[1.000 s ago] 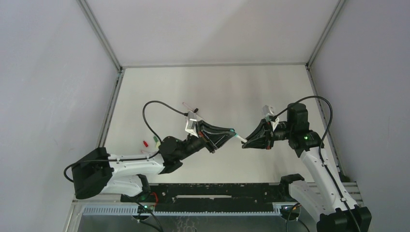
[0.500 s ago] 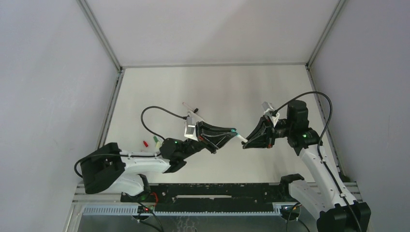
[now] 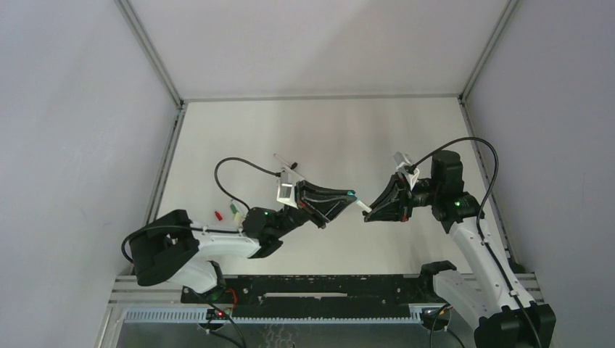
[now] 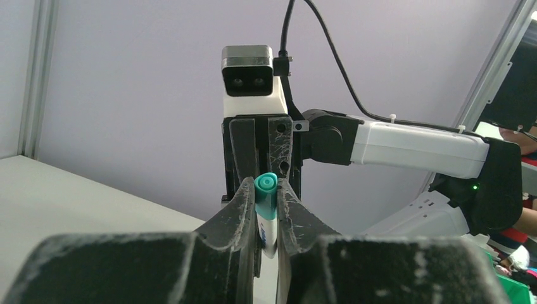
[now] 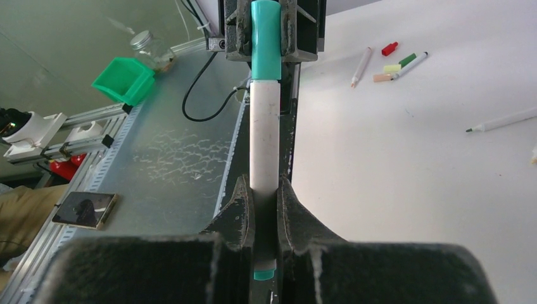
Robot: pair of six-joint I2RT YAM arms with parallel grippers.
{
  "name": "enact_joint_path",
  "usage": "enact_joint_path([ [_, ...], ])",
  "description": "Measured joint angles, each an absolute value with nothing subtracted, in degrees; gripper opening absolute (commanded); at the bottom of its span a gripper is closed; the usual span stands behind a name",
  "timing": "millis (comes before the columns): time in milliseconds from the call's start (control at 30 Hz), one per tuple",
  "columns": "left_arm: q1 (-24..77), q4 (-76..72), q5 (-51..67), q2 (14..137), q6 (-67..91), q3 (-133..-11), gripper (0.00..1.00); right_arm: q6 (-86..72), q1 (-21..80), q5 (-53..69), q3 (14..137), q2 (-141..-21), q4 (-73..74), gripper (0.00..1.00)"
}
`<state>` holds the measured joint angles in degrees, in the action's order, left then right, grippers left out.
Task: Insert the pens into the pen caps
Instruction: Press the pen cap onto the pen.
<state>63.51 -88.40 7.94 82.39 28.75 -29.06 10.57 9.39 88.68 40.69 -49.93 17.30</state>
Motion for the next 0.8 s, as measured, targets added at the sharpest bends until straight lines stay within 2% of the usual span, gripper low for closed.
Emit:
enact_joint_path([
  [100, 63.5, -87.7, 7.4, 81.8, 29.1, -28.9, 0.23, 11.2, 9.4, 88.3, 40.7, -49.9, 17.4, 0.0],
  [333, 64.9, -82.2, 6.4, 78.7, 28.6, -25.2, 0.58, 12.0, 9.8, 87.3, 40.7, -49.9, 17.4, 0.0],
  [533, 65.1, -79.8, 4.5, 74.2, 28.0, -20.4, 0.78, 13.0, 9.8, 87.1, 40.7, -49.9, 17.7, 0.0],
  [633, 65.1, -78.8, 3.7, 71.5, 26.9, -19.6, 0.83, 13.9, 10.0, 87.0, 40.7, -49.9, 18.3, 0.0],
  [800, 64.7, -73.3, 3.6, 66.0, 24.9, -20.0, 0.83, 15.4, 10.9, 87.1, 40.7, -50.0, 19.1, 0.0],
])
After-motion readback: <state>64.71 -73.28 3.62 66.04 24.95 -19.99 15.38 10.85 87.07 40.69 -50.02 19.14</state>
